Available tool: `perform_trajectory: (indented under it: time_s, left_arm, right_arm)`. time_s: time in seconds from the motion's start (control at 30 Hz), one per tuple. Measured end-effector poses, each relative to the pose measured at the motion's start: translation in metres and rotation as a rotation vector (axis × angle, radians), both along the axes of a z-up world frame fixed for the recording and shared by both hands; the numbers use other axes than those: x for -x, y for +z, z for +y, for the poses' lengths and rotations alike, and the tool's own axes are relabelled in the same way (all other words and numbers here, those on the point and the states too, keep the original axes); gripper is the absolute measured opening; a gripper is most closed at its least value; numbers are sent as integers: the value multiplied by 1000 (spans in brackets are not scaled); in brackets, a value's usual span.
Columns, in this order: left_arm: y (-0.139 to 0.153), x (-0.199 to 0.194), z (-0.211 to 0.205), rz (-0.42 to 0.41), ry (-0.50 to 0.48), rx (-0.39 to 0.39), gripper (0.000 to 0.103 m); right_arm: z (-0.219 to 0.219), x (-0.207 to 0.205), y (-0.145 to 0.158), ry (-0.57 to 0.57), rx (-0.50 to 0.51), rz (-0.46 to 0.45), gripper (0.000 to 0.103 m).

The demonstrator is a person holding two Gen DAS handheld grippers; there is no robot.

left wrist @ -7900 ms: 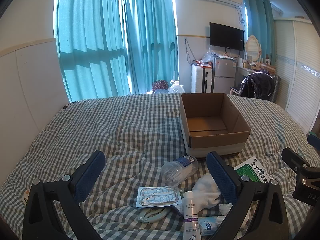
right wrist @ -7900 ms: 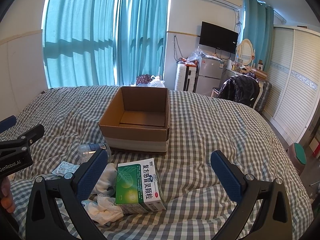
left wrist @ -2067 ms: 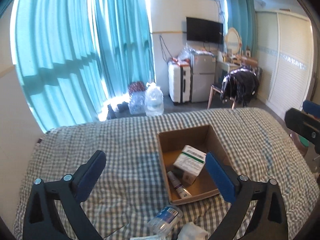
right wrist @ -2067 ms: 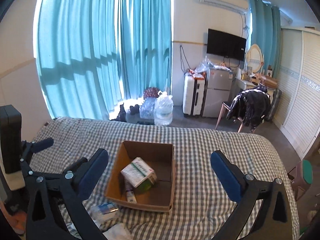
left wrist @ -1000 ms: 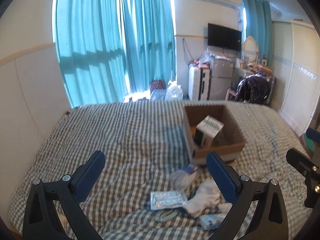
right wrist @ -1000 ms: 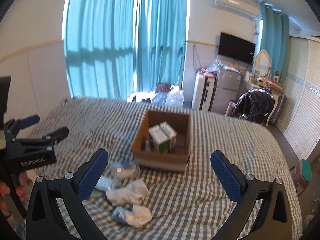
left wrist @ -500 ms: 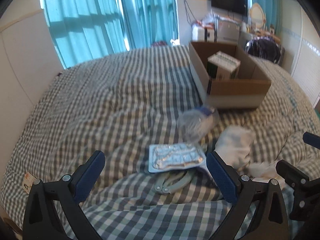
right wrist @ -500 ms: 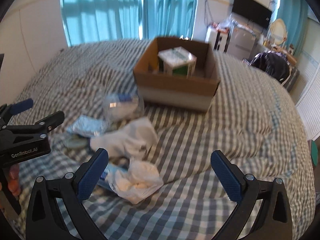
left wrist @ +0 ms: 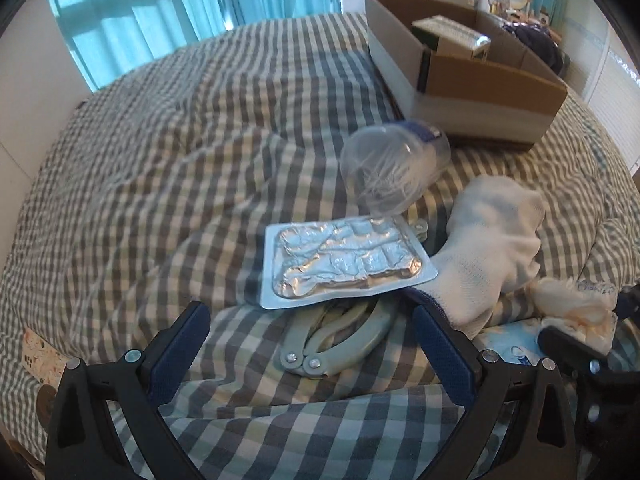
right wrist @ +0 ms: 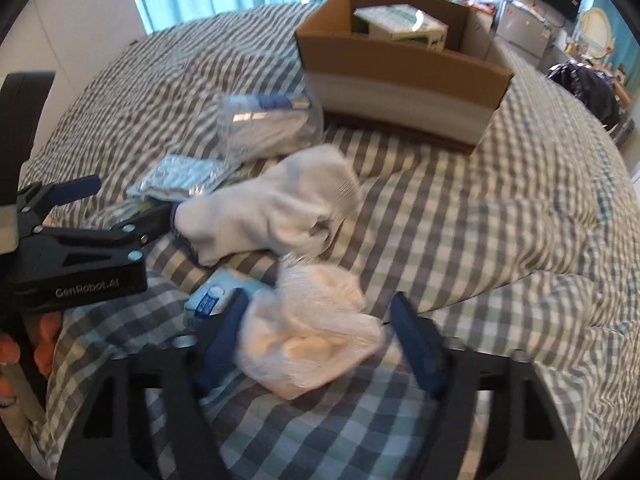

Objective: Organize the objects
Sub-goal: 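Grasp the lace cloth with the right tool while the left tool grasps the pale green clip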

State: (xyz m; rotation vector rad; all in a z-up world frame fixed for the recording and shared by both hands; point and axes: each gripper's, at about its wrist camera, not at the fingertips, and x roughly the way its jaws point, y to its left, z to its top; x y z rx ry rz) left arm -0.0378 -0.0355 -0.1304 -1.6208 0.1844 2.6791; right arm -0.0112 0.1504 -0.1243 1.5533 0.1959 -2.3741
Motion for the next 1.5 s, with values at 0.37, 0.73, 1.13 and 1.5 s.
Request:
perform_trajectory:
  time_s: [0.37, 0.73, 1.13, 1.5]
  left_arm:
    - [-26, 17, 5, -138, -53, -22, 88]
    - [-15, 0, 27, -111, -183, -13, 42]
    - [24, -33, 23, -20, -198, -35, 13]
    - [57, -57, 4, 40, -165, -99, 9]
  right_arm:
    - [17, -1, 10, -60, 63, 37, 24]
    - [18, -5, 15, -60, 77, 61, 24]
    - [21, -20, 28, -64, 84, 102, 24]
    - [21, -36, 65, -67, 77, 200, 24]
